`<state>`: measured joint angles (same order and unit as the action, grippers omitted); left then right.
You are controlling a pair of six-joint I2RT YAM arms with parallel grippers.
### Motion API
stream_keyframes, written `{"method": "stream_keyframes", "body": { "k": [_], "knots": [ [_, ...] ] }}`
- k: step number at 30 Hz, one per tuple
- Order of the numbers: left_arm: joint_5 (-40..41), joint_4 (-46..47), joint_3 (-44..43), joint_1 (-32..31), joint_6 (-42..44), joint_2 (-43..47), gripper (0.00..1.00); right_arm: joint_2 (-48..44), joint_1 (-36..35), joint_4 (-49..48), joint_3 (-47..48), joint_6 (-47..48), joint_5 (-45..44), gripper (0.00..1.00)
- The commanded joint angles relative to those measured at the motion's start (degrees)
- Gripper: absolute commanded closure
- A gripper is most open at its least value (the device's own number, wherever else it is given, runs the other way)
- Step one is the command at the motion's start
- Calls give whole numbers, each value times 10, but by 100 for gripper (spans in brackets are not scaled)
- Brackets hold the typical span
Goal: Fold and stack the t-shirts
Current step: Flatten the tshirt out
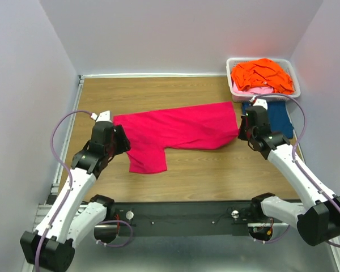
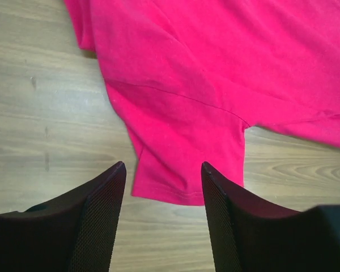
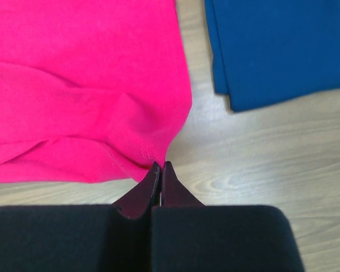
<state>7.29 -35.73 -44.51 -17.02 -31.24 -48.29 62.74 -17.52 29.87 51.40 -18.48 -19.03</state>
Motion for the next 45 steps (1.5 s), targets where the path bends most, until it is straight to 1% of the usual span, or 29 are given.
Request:
{"method": "stream_keyframes", "body": {
  "k": [1, 3, 5, 7, 8, 10, 12, 14, 15, 16, 17, 18, 21, 24, 27, 32, 33, 34, 35, 38, 39, 40, 41, 44, 45],
  "knots": [
    [-4, 2, -1, 0, -41, 38, 36, -7, 2, 5, -19, -23, 23, 99],
    [-22, 12, 7, -1, -35, 13, 36, 6, 3, 5, -17, -31, 32, 99],
    [-29, 43, 23, -1, -31, -14, 38, 14, 3, 3, -13, -35, 39, 99],
    [-26, 87, 35, 0, -31, -37, 47, 23, 3, 0, -11, -35, 44, 99],
    [-18, 101, 46, 0, -33, -47, 54, 26, 2, -2, -11, -34, 43, 99],
    [3, 136, 49, 1, -34, -81, 62, 29, 3, -3, -12, -29, 42, 99],
    [16, 153, 45, 5, -33, -110, 67, 30, 2, -3, -15, -25, 41, 99],
    [10, 159, 39, 8, -33, -150, 67, 27, 3, -2, -16, -24, 39, 99],
    [-10, 161, 41, 8, -36, -165, 67, 24, 2, -3, -17, -23, 39, 99],
    [-19, 162, 46, 8, -37, -170, 65, 21, 2, -3, -18, -23, 41, 99],
    [-27, 164, 61, 7, -40, -173, 60, 17, 3, -3, -19, -23, 42, 99],
    [-32, 167, 71, 4, -43, -173, 58, 15, 3, -4, -21, -25, 43, 99],
    [-28, 180, 102, 1, -48, -174, 58, 19, 2, -13, -26, -26, 53, 99],
    [3, 195, 93, 2, -43, -195, 59, 36, 2, -23, -27, -26, 63, 99],
    [10, 220, 61, 3, -36, -242, 62, 48, 2, -31, -26, -25, 73, 99],
    [28, 262, 10, 22, -13, -367, 68, 63, 3, -49, -38, -27, 83, 99],
    [29, 267, -12, 29, -8, -385, 69, 64, 2, -50, -40, -29, 84, 99],
    [21, 273, -25, 36, 4, -425, 70, 69, 2, -53, -42, -30, 88, 99],
    [18, 274, -56, 52, 9, -444, 71, 70, 2, -56, -45, -31, 89, 99],
    [12, 273, -113, 68, 30, -515, 71, 80, 2, -67, -46, -31, 87, 99],
    [12, 262, -156, 73, 37, -549, 71, 84, 3, -68, -43, -31, 84, 99],
    [11, 256, -180, 74, 43, -549, 71, 89, 2, -70, -39, -30, 81, 99],
    [12, 249, -223, 76, 49, -574, 70, 98, 2, -72, -32, -28, 80, 99],
    [43, 242, -254, 75, 43, -576, 68, 111, 2, -72, -21, -26, 73, 99],
    [52, 242, -251, 75, 42, -567, 65, 115, 2, -72, -15, -26, 74, 99]
  ]
}}
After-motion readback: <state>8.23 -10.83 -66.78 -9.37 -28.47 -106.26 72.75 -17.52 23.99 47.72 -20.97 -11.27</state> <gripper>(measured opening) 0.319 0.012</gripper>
